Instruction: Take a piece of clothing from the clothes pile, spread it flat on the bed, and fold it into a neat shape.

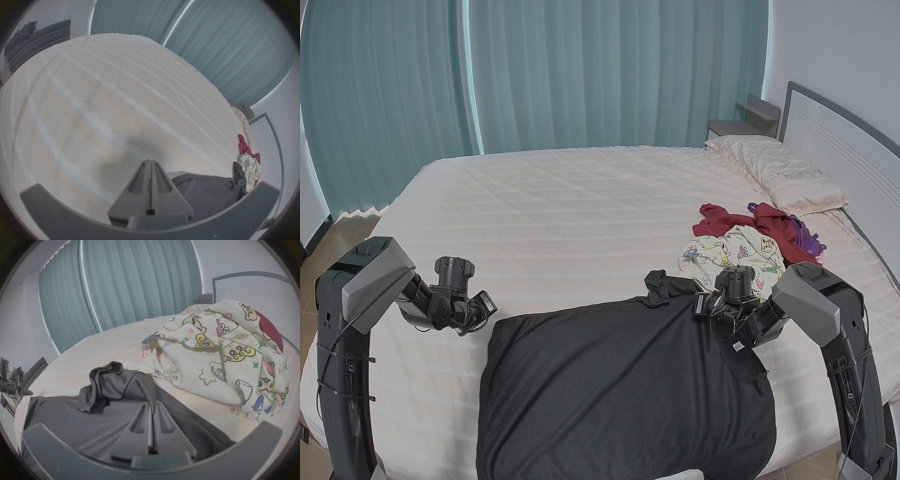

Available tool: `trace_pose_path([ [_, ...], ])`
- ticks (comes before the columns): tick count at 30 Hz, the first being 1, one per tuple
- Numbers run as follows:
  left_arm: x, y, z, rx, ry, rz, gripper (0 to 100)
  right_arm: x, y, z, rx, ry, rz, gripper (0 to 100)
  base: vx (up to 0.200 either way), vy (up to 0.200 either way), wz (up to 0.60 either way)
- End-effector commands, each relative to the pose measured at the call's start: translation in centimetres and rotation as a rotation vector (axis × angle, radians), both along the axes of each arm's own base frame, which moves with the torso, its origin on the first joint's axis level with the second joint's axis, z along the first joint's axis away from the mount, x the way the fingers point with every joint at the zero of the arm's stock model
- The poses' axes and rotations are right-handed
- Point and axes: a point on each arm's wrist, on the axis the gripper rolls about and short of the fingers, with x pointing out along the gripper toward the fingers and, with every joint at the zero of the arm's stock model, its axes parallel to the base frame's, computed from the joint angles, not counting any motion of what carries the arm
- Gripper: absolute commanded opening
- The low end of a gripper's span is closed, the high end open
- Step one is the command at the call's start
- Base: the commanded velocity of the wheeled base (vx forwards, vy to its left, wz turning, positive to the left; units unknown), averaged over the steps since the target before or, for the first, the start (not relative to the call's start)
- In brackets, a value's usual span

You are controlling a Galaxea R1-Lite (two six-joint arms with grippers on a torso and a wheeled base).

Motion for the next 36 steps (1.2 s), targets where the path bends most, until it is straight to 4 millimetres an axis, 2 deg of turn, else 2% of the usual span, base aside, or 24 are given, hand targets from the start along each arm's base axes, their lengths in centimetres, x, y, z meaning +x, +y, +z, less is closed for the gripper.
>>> trace_pose_path([
  [1, -0.2, 0.1, 0.4, -0.004, -0.004, -0.006, 0, -0.4, -0.6, 1.9, 0.026, -0.019, -0.017, 0, 0.0, 0.0, 0.0],
  [8, -0.9, -1.1, 0.1, -0.056, 0.017, -0.077, 0, -1.2, -0.6, 0.6, 0.025, 0.024, -0.019, 0, 0.0, 0.0, 0.0],
  [9, -0.9, -1.2, 0.1, -0.06, 0.018, -0.083, 100, -1.2, -0.5, 0.6, 0.026, 0.023, -0.018, 0, 0.0, 0.0, 0.0],
  [18, -1.7, -2.1, 0.1, -0.109, 0.036, -0.165, 100, -1.6, -0.4, 0.4, 0.038, 0.04, -0.023, 0, 0.0, 0.0, 0.0],
  [26, -2.0, -2.8, -0.6, -0.075, 0.052, -0.207, 100, -1.6, -0.4, 0.8, 0.083, 0.039, -0.046, 0, 0.0, 0.0, 0.0],
  [27, -2.0, -2.8, -0.6, -0.07, 0.051, -0.21, 0, -1.7, -0.4, 0.7, 0.082, 0.042, -0.047, 0, 0.0, 0.0, 0.0],
  [36, -2.0, -2.8, -0.6, -0.057, 0.049, -0.208, 0, -1.8, -0.3, 0.7, 0.087, 0.027, -0.043, 0, 0.0, 0.0, 0.0],
])
